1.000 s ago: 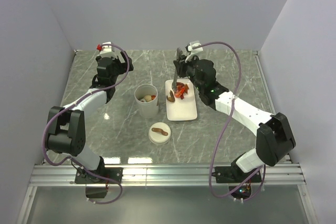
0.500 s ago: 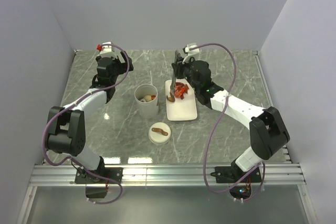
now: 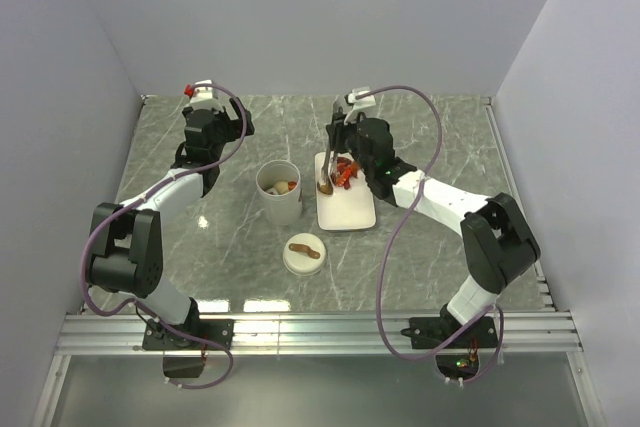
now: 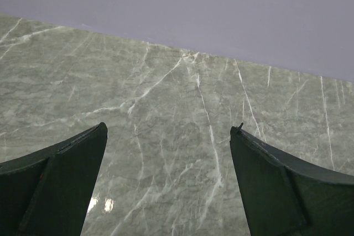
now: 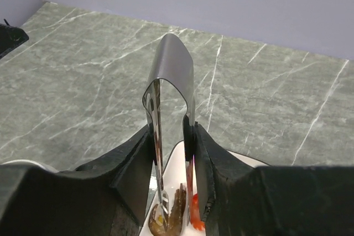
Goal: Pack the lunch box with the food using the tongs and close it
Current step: Pick up the food using the clamp
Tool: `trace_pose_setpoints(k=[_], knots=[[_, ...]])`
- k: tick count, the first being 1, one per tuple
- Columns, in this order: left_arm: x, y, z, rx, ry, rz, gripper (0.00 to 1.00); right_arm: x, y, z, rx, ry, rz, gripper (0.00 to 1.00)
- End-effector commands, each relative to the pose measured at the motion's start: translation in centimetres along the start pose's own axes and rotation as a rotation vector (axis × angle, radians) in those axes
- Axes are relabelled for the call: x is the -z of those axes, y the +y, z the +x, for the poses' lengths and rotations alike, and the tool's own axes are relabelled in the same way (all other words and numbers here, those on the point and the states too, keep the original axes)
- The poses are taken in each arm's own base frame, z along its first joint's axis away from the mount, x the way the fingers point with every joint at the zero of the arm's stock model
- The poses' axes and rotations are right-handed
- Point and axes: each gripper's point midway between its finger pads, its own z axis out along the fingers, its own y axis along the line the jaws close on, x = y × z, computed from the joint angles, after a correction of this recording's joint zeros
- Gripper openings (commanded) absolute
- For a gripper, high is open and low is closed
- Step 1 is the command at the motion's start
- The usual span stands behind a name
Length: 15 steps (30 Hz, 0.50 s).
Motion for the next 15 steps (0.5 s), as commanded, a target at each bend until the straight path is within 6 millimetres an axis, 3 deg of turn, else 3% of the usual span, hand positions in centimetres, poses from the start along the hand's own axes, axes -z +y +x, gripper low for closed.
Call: trace_pose_setpoints(k=[1, 11, 15], knots=[[-0.4, -1.1, -2.6, 0.009, -0.062, 0.031, 1.00, -0.6, -0.1, -2.6, -0.023, -0.080, 0.015, 0.41], [-0.4, -1.0, -2.6, 0.011, -0.061, 0.029, 0.99, -0.8, 0.5, -1.5, -0.016, -0.052, 0.019, 0.42], [-0.4, -1.0, -2.6, 0.011, -0.063, 0.029, 0.99, -1.2, 1.2, 0.1, -0.015, -0.018, 0.012, 0.41]])
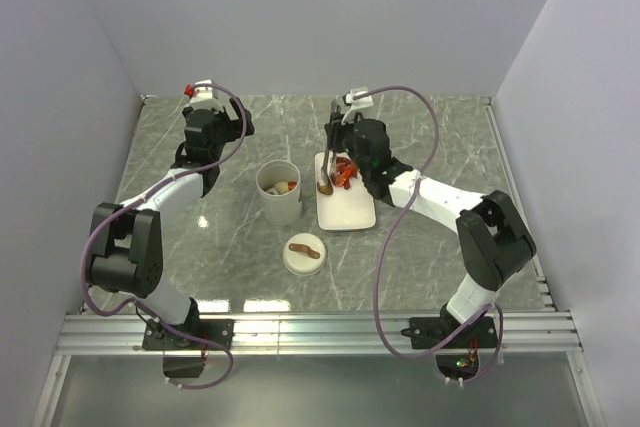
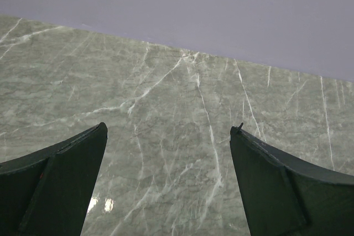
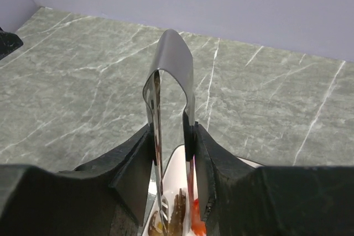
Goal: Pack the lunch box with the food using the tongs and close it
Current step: Pick up the food using the clamp, then place the food into the lunch box
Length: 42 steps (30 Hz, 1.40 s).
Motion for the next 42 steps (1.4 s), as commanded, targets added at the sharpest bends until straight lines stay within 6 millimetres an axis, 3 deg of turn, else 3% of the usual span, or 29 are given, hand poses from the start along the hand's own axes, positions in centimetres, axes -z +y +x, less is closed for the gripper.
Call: trace_pose_setpoints(k=[1, 6, 11, 16, 24, 31, 37, 42], knots=[[-0.4, -1.0, -2.6, 0.011, -0.063, 0.029, 0.99, -0.9, 1.2, 0.0, -0.016, 0.000, -0.008, 0.40], [-0.3, -1.0, -2.6, 0.011, -0.064, 0.030, 1.00, -1.4, 1.3, 1.5, -0.016, 0.039, 0.002, 0.32], [-0.3, -1.1, -2.7, 0.011, -0.064, 0.031, 0.99, -1.0, 0.7, 1.1, -0.002, 0.039, 0.036, 0.18], [-0.3, -1.0, -2.6, 0.011, -0.062, 0.031, 0.99, -0.1, 0.2, -1.6, 0.021, -0.013, 0.059, 0.13], [-0.4, -1.0, -2.6, 0.011, -0.062, 0.031, 0.99, 2.2, 0.5, -8.4, 0.043, -0.152, 0.043, 0.12], [-0.4, -1.0, -2.6, 0.011, -0.062, 0.031, 1.00, 4.0, 2.7, -12.7, 0.035, -0.244, -0.060, 0.12], [-0.4, -1.1, -2.6, 0.011, -0.062, 0.031, 0.99, 6.2, 6.9, -16.8, 0.043, -0.330, -0.244, 0.13], [-0.4, -1.0, -2.6, 0.011, -0.063, 0.028, 0.99, 7.2, 10.3, -18.5, 0.061, -0.359, -0.373, 0.13]])
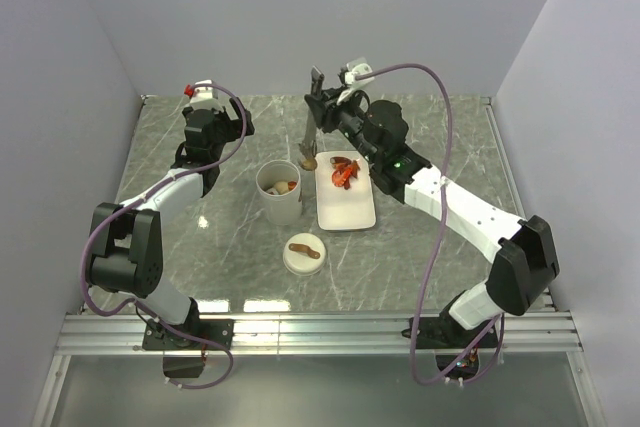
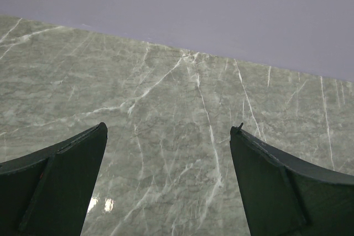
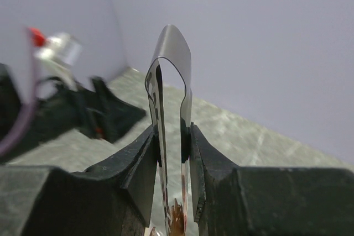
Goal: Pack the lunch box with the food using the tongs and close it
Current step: Place the food into the lunch box
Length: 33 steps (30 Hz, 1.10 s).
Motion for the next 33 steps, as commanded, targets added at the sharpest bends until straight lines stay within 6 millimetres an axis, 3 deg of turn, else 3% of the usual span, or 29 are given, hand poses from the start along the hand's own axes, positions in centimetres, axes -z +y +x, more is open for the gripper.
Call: trace_pose_setpoints(k=[1, 13, 33], knots=[[-0.3, -1.0, -2.8, 0.011, -0.066, 0.029, 0.99, 0.6, 3.5, -6.0, 0.011, -0.139, -0.136, 0.13], [-0.4, -1.0, -2.8, 0.010, -0.067, 0.026, 0.99, 1.2, 8.6, -5.5, 0.030, -0.143, -0.351, 0.13], [-0.4, -0.9, -2.7, 0.010, -0.065, 0.022, 0.99, -0.4, 10.5, -3.8, 0.029, -0.114, -0.444, 0.16]])
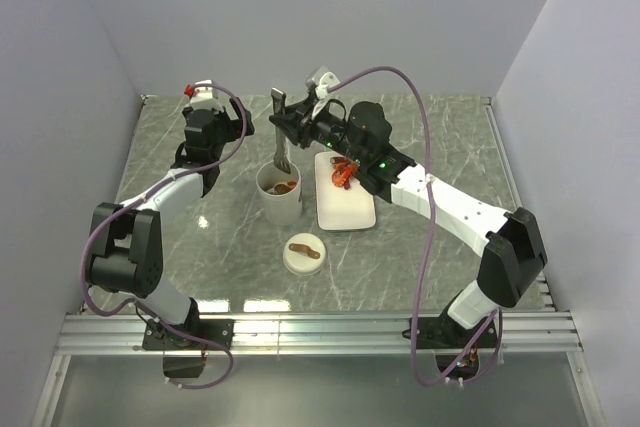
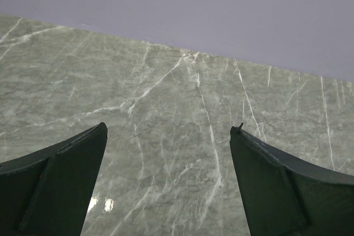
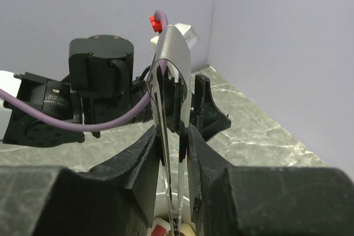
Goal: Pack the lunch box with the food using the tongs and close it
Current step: Place the food into the lunch box, then pick up the food using the clamp
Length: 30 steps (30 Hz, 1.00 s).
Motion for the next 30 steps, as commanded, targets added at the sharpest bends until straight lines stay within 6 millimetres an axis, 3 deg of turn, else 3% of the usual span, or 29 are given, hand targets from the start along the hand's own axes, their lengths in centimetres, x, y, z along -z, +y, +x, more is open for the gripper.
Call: trace_pose_setpoints(k=[1, 9, 10, 11, 16, 19, 24, 30], knots=[[-0.4, -0.9, -2.6, 0.010, -0.064, 0.021, 0.99, -0.7, 0.6, -3.9, 0.031, -0.102, -0.030, 0.18], [-0.4, -0.9, -2.7, 0.010, -0.063, 0.024, 0.99, 0.8, 0.1, -5.0, 0.056, -0.152, 0.021, 0.25], [-0.4, -0.9, -2.6, 0.009, -0.062, 0.023, 0.99, 1.5, 0.2, -6.4, 0.068, -0.195, 0.033, 0.25], [-0.4, -0.9, -2.7, 0.010, -0.064, 0.021, 0.99, 2.0, 0.0, -5.7, 0.069, -0.192, 0.045, 0.25], [-0.4, -0.9, -2.6, 0.010, -0.063, 0.024, 0.99, 6.2, -1.3, -8.3, 0.111, -0.306, 0.180, 0.26], [-0.4, -0.9, -2.6, 0.009, -0.061, 0.025, 0.99, 8.0, -2.7, -8.1, 0.125, -0.304, 0.285, 0.26], [-0.4, -1.0, -2.6, 0.012, -0.062, 0.028, 0.99, 9.4, -6.3, -5.3, 0.110, -0.242, 0.448, 0.27], [-0.5, -1.0, -2.5, 0.012, -0.058, 0.030, 0.99, 9.6, -10.1, -1.5, 0.050, -0.172, 0.555, 0.34]])
